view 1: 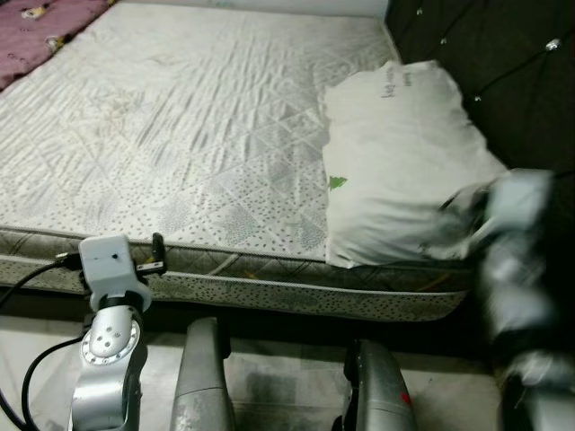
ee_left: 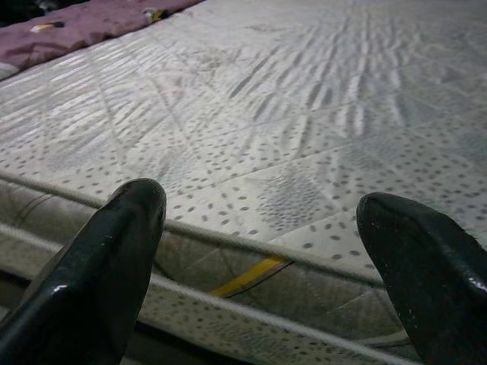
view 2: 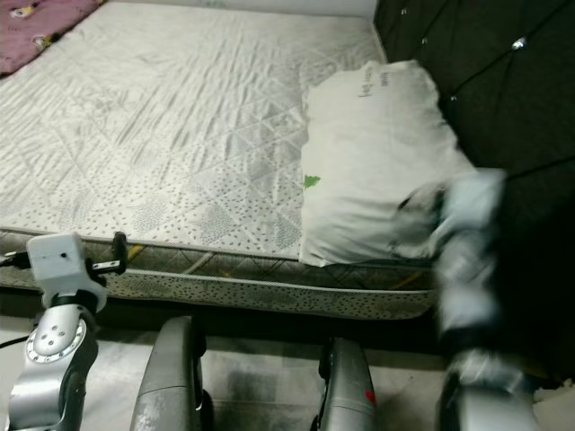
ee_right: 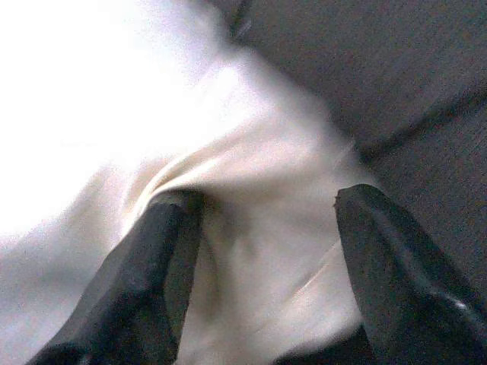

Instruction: Clean up the room

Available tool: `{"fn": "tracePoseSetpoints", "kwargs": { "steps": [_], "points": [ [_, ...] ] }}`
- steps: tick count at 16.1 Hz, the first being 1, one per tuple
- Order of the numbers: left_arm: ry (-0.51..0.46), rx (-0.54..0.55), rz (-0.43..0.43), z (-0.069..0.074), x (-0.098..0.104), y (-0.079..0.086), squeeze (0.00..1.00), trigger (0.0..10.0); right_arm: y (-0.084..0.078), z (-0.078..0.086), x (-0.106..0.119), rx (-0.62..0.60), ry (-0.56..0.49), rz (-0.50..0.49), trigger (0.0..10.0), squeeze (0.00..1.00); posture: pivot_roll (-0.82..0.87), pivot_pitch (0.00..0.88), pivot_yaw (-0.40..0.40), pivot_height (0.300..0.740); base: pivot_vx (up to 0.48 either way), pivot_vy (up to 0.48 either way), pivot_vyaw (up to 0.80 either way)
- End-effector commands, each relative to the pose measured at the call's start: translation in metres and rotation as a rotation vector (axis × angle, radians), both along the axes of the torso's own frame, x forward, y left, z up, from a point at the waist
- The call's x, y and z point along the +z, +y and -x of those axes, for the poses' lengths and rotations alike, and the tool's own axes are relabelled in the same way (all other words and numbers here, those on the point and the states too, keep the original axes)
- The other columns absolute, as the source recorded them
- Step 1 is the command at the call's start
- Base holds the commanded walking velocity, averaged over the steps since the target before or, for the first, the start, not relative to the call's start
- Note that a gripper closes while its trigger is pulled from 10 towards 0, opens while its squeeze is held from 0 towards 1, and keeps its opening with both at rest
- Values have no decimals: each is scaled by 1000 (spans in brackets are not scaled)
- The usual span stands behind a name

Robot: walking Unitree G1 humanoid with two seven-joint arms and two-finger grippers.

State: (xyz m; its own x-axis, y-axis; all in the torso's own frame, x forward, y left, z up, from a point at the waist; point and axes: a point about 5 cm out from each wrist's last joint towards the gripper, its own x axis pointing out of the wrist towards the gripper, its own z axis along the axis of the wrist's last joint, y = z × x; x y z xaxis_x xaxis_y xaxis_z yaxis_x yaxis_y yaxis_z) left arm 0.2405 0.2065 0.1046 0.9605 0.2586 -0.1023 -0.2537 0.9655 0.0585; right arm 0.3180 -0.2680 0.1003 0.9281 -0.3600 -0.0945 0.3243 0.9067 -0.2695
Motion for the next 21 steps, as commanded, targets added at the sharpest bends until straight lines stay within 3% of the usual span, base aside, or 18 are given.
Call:
{"fn": "tracePoseSetpoints", "kwargs": {
  "steps": [1, 3, 5, 6, 8, 11, 14, 17, 18, 19, 21],
  "points": [
    [0, 4, -11, -2, 0, 2, 0, 10000, 11, 1, 2, 37, -4, -5, 10000, 1000, 107, 0, -28, 555, 0, 0, 0],
    [-11, 7, -17, -5, 1, 2, 0, 10000, 34, 14, -9, 100, 18, -31, 10000, 1000, 101, 0, -24, 555, 0, 0, 0],
    [-17, 9, -20, -8, 2, 2, 0, 10000, 45, 18, -7, 150, 14, -29, 10000, 1000, 97, 0, -24, 555, 0, 0, 0],
    [-31, 9, -21, -13, 4, 2, 0, 10000, 58, 20, -3, 208, 10, -39, 10000, 1000, 93, 0, -24, 555, 0, 0, 0],
    [-58, 9, -17, -20, 9, 0, 0, 10000, 79, 14, 10, 325, -36, -54, 10000, 1000, 83, 0, -16, 555, 0, 0, 0],
    [-170, -2, -60, -33, 28, -5, 0, 10000, 111, 3, 46, 583, -145, -65, 10000, 1000, 62, 0, 9, 555, 0, 0, 0],
    [-202, -54, -72, -43, 31, -10, 0, 10000, 131, 0, 56, 658, -195, -120, 10000, 1000, 58, 0, 15, 555, 0, 0, 0],
    [-232, -39, -17, -51, 33, -10, 0, 10000, 165, -5, 61, 687, -286, -261, 10000, 1000, 84, 0, -1, 555, 0, 0, 0],
    [-244, -30, -20, -51, 35, -8, 0, 10000, 166, -8, 61, 659, -297, -265, 10000, 1000, 87, 0, -3, 555, 0, 0, 0],
    [-259, -31, -28, -51, 37, -8, 0, 10000, 159, -14, 62, 588, -317, -294, 10000, 0, 93, 0, -10, 555, 0, 0, 0],
    [-271, -38, -5, -53, 39, -9, 0, 10000, 149, -21, 66, 521, -339, -293, 10000, 0, 85, 0, -9, 555, 0, 0, 0]
  ]
}}
